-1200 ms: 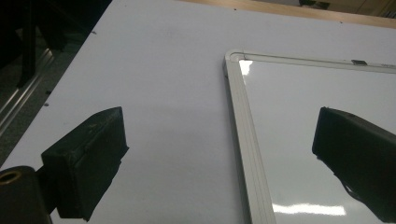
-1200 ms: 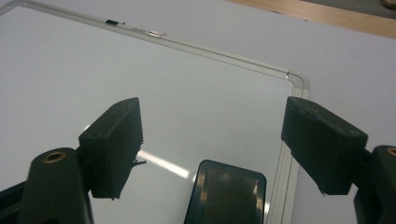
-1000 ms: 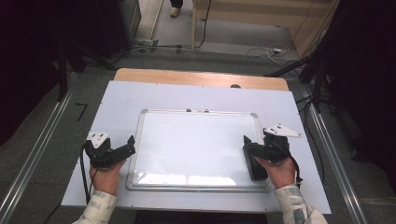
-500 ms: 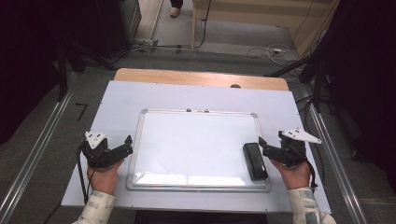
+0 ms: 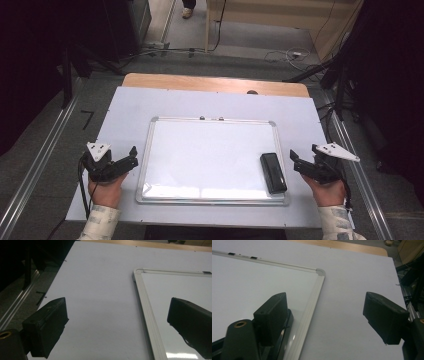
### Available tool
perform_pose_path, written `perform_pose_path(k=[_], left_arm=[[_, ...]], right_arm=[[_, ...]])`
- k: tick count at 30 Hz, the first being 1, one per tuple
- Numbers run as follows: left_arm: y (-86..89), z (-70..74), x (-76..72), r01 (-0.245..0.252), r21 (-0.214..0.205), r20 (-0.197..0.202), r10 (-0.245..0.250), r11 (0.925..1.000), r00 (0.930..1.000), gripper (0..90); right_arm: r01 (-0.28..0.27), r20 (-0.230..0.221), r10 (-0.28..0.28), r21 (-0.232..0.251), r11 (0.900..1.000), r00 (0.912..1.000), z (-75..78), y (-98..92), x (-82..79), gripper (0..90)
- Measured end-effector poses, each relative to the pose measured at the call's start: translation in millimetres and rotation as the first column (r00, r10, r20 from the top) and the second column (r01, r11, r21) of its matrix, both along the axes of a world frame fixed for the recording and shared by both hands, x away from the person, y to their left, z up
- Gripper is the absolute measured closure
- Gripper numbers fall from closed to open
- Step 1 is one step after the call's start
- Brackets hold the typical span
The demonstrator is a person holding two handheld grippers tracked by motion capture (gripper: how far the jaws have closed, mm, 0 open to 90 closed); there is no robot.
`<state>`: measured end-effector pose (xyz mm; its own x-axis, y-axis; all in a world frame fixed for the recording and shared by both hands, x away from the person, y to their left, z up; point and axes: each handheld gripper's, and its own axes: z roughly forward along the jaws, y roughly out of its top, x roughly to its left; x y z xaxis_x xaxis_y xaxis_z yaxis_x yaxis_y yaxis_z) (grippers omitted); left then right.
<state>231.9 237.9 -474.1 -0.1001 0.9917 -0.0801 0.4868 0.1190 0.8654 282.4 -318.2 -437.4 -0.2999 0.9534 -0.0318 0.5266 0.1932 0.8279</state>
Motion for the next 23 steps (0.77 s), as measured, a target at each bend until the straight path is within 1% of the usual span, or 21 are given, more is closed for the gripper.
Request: perform_pose_path(k=[3,8,11,15,19,23], left_arm=[[0.4,0.4,-1.7,0.007,0.011,0.003,-0.007,0.9999,1.0,3.3],[1.4,1.6,-6.2,0.011,0.024,0.01,-0.011,0.9996,0.9999,3.3],[4.3,1.5,-9.7,0.006,0.032,0.009,-0.006,0.9995,0.9999,3.3],[9.0,1.3,-14.3,-0.004,0.033,0.004,0.004,0.9995,1.0,3.3],[12.4,0.8,-17.6,-0.011,0.034,0.009,0.011,0.9994,0.9999,3.3],[16.0,0.9,-19.6,-0.015,0.031,0.003,0.015,0.9994,0.9999,3.3]], right_arm=[[0.012,0.001,-0.012,-0.006,0.9999,0.9999,-1.2,-6.5,-2.7,18.5],[0.033,0.016,-0.033,-0.013,0.9994,0.9993,-0.9,-13.4,-7.0,18.5],[0.042,0.008,-0.042,-0.013,0.999,0.9991,-1.8,-17.2,-8.8,18.5],[0.057,0.006,-0.057,-0.02,0.9982,0.9984,-3.5,-24.2,-11.3,18.5],[0.081,0.002,-0.081,-0.023,0.9965,0.9968,-5.0,-31.9,-14.1,18.5],[0.101,-0.005,-0.101,-0.046,0.9938,0.9948,-7.7,-39.6,-17.1,17.5]])
